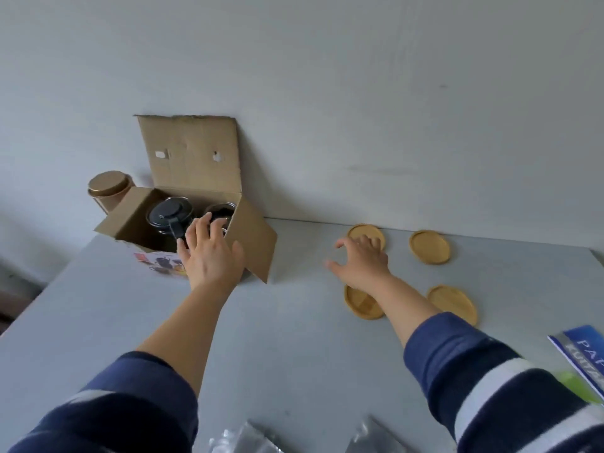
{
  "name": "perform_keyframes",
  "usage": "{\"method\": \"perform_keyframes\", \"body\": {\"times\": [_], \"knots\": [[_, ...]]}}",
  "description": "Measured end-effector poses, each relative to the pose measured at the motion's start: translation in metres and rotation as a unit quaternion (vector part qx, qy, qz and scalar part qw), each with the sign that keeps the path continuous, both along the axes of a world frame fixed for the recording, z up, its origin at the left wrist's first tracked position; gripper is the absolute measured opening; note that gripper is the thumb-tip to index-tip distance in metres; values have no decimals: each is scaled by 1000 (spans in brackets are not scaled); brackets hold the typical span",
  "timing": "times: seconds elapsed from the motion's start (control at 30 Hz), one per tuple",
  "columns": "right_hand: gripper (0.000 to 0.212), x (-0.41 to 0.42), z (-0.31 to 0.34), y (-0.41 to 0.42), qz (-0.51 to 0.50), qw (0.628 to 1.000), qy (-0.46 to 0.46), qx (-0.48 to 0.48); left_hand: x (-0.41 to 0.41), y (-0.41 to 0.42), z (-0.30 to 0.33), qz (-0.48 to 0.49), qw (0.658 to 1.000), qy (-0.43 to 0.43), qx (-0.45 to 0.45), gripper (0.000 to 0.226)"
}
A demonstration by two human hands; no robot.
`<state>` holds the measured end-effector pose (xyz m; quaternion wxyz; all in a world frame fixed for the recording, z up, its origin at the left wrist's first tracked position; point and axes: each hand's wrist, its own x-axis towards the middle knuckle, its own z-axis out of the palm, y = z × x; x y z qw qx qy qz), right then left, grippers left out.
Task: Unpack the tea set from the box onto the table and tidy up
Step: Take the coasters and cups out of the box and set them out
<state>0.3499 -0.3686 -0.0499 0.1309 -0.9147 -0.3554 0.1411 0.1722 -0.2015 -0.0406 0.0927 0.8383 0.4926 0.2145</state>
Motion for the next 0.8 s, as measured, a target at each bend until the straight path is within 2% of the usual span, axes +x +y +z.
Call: {"method": "perform_keyframes", "body": {"times": [0.1,0.2,0.33,0.43,0.57,0.7,0.8], "knots": [[51,-32,10,57,26,999,32,36,-33,44,7,50,997,58,-30,60],[54,-59,18,111,24,992,88,84,-46,73,11,43,989,119,-72,75],[65,-79,24,176,16,984,129,124,-38,95,20,13,964,164,-210,92],[78,-83,26,214,6,996,63,63,-32,104,24,7,937,180,-300,102],[93,-86,31,248,29,994,-50,-92,-23,105,23,20,926,209,-312,106],[93,-91,33,261,17,983,-53,-173,-14,106,22,45,924,230,-302,100],[95,-94,28,267,-5,984,-41,-173,-11,107,22,52,920,242,-304,98]]}}
